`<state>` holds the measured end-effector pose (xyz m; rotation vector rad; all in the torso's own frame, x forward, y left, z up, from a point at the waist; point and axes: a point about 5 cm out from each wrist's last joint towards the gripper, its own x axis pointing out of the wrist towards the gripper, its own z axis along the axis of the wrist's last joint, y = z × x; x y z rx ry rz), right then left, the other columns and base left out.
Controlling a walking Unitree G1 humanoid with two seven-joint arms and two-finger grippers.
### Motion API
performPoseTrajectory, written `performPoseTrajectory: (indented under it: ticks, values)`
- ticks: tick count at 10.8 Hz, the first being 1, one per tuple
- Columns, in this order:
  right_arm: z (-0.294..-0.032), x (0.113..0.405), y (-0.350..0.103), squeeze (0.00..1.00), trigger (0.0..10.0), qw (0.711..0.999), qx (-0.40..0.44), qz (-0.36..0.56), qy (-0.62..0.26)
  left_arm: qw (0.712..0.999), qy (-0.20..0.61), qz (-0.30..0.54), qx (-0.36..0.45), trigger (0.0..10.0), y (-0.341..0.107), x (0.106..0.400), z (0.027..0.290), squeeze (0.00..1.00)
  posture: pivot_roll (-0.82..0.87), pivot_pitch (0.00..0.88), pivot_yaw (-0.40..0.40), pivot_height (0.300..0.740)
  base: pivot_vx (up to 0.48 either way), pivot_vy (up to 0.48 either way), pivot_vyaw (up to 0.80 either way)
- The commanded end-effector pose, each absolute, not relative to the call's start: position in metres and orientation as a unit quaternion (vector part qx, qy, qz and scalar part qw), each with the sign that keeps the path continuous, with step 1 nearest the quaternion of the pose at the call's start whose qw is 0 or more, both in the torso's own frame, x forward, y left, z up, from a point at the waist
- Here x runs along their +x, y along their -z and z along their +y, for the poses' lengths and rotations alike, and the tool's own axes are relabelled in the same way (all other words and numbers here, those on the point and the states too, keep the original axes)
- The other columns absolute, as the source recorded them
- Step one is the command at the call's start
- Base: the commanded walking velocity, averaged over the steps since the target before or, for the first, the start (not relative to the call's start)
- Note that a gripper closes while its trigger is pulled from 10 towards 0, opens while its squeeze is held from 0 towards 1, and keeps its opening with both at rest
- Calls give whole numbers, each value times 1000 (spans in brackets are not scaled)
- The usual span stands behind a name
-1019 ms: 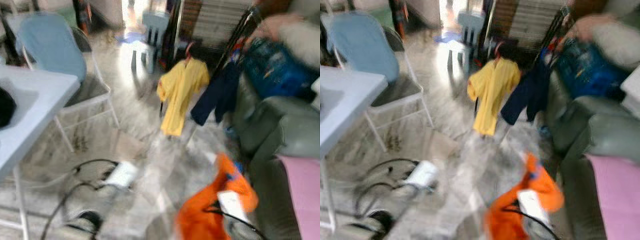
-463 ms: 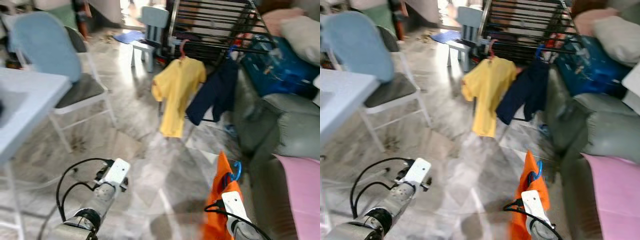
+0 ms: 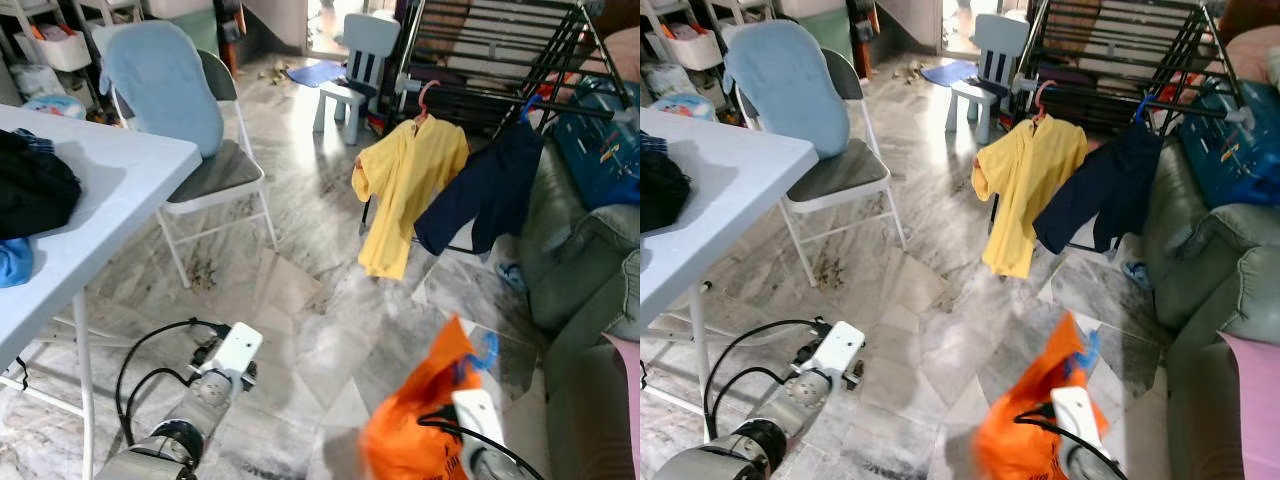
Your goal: Hang hanger
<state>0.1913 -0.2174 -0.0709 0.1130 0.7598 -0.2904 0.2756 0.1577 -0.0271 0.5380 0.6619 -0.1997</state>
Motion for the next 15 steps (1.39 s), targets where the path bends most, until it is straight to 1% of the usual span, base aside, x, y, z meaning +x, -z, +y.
performPoseTrajectory:
  ticks: [1, 2, 3, 4, 6, 8, 10, 11, 15]
  values:
    - [-225, 188, 71, 0, 10000, 912, 62, 371, 166, 905, 98, 321, 261, 10000, 26, 277, 158, 0, 77, 0, -54, 740, 0, 0, 0]
    - [-228, 183, 73, 0, 10000, 904, 85, 372, 192, 900, 79, 337, 264, 10000, 28, 275, 165, 0, 74, 0, -49, 740, 0, 0, 0]
    - [-230, 181, 74, 0, 10000, 901, 97, 372, 201, 896, 39, 360, 258, 10000, 30, 272, 177, 0, 71, 0, -46, 740, 0, 0, 0]
    - [-230, 178, 75, 0, 10000, 898, 108, 377, 200, 891, 24, 379, 248, 10000, 33, 268, 186, 0, 69, 0, -45, 740, 0, 0, 0]
    - [-221, 171, 82, 0, 10000, 894, 116, 401, 165, 883, 21, 398, 249, 10000, 40, 257, 197, 0, 80, 0, -51, 740, 0, 0, 0]
    - [-219, 170, 83, 0, 10000, 893, 113, 409, 151, 859, 20, 441, 261, 10000, 50, 241, 205, 0, 98, 0, -66, 740, 0, 0, 0]
    - [-217, 174, 81, 0, 10000, 896, 110, 408, 138, 858, 12, 444, 258, 10000, 51, 238, 208, 0, 105, 0, -73, 740, 0, 0, 0]
    - [-217, 177, 80, 0, 10000, 898, 111, 405, 135, 860, 8, 453, 237, 10000, 52, 237, 208, 0, 105, 0, -74, 740, 0, 0, 0]
    - [-216, 181, 78, 0, 10000, 902, 109, 398, 128, 856, 26, 467, 220, 10000, 55, 234, 203, 0, 100, 0, -71, 740, 0, 0, 0]
